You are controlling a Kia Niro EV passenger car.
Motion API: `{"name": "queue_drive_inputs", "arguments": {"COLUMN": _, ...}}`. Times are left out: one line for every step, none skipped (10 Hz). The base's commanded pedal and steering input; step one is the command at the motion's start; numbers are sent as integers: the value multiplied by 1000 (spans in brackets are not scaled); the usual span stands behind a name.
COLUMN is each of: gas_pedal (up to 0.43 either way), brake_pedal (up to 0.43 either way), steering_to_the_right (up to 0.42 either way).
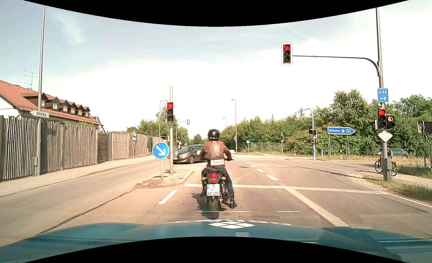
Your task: Follow the waypoints while adhering to traffic rules and regulations
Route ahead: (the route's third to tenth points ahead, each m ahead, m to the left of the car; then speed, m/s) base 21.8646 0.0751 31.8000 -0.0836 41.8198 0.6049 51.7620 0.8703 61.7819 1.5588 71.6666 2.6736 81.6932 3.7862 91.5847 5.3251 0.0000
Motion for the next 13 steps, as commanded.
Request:
{"name": "queue_drive_inputs", "arguments": {"gas_pedal": 0, "brake_pedal": 323, "steering_to_the_right": -9}}
{"name": "queue_drive_inputs", "arguments": {"gas_pedal": 0, "brake_pedal": 323, "steering_to_the_right": -9}}
{"name": "queue_drive_inputs", "arguments": {"gas_pedal": 0, "brake_pedal": 323, "steering_to_the_right": -9}}
{"name": "queue_drive_inputs", "arguments": {"gas_pedal": 0, "brake_pedal": 323, "steering_to_the_right": -9}}
{"name": "queue_drive_inputs", "arguments": {"gas_pedal": 0, "brake_pedal": 323, "steering_to_the_right": -9}}
{"name": "queue_drive_inputs", "arguments": {"gas_pedal": 0, "brake_pedal": 323, "steering_to_the_right": -9}}
{"name": "queue_drive_inputs", "arguments": {"gas_pedal": 0, "brake_pedal": 323, "steering_to_the_right": -9}}
{"name": "queue_drive_inputs", "arguments": {"gas_pedal": 0, "brake_pedal": 323, "steering_to_the_right": -9}}
{"name": "queue_drive_inputs", "arguments": {"gas_pedal": 0, "brake_pedal": 323, "steering_to_the_right": -9}}
{"name": "queue_drive_inputs", "arguments": {"gas_pedal": 0, "brake_pedal": 323, "steering_to_the_right": -9}}
{"name": "queue_drive_inputs", "arguments": {"gas_pedal": 0, "brake_pedal": 323, "steering_to_the_right": -9}}
{"name": "queue_drive_inputs", "arguments": {"gas_pedal": 0, "brake_pedal": 323, "steering_to_the_right": -9}}
{"name": "queue_drive_inputs", "arguments": {"gas_pedal": 0, "brake_pedal": 323, "steering_to_the_right": -9}}
